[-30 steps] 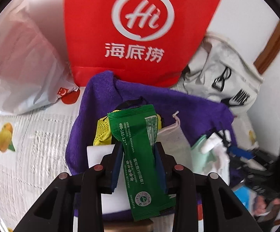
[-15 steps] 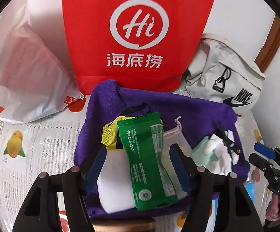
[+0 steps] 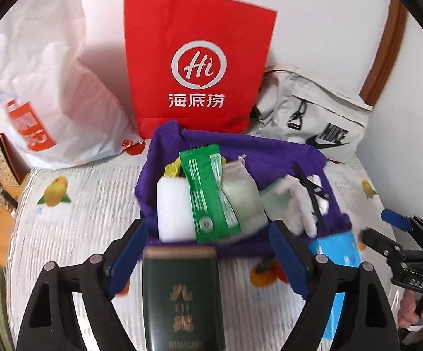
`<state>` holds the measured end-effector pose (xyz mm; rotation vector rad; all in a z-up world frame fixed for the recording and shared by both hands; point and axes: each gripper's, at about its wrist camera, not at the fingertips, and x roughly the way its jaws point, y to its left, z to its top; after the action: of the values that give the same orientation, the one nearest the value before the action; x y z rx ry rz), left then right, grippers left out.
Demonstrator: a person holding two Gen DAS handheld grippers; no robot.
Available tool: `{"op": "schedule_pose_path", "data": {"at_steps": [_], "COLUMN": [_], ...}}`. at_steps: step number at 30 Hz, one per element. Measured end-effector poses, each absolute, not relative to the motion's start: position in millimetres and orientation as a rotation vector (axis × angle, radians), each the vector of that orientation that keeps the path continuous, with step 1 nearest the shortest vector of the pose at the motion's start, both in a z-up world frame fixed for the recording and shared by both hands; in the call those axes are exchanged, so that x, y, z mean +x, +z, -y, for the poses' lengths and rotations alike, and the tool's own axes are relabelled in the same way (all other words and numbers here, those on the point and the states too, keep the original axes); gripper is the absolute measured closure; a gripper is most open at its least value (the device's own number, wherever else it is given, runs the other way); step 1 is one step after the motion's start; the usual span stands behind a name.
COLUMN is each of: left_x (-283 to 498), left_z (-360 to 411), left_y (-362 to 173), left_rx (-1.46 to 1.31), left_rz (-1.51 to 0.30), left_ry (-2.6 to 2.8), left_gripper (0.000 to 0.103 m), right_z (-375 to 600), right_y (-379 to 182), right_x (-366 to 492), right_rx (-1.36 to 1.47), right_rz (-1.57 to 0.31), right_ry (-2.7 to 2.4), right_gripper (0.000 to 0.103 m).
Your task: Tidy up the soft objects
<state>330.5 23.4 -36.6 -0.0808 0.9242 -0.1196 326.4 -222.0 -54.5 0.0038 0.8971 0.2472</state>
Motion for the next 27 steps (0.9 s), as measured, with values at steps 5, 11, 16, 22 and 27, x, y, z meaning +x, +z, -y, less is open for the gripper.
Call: {"op": "schedule_pose_path", "data": {"at_steps": [5, 11, 16, 22, 27], "left_x": [282.0, 226.2, 175.2, 123.4, 93.4], "left_z": [-18.4, -13.9, -11.3, -3.1, 9.8], "left_y": [-22.9, -8.7, -0.6, 8.5, 13.3], "left_rx": [-0.057, -0.037, -0.073, -0.091, -0.019], "left_rz": [-0.893, -0.872, -0.858, -0.822, -0.787], "left_ry": [-0.123, -0.102, -0.121, -0.123, -0.057], "left_gripper": [0.004, 0.001, 0.001, 0.001, 0.001], "right_z": [218.3, 219.0, 224.9, 229.8, 235.9], "right_y": [-47.7, -30.0, -12.8, -3.0, -3.5], "right_x": [288.6, 229.7, 181.8, 132.0, 100.8], "right_rx": [0.006, 0.024, 0.050, 0.018, 0.014], "right_rz": [-0.888, -0.841, -0.798, -0.769, -0.756], "right_ry": [0.254, 0.257, 0.247, 0.204, 0.183], "right_gripper": [0.012, 0.005, 0.002, 0.002, 0.002]}}
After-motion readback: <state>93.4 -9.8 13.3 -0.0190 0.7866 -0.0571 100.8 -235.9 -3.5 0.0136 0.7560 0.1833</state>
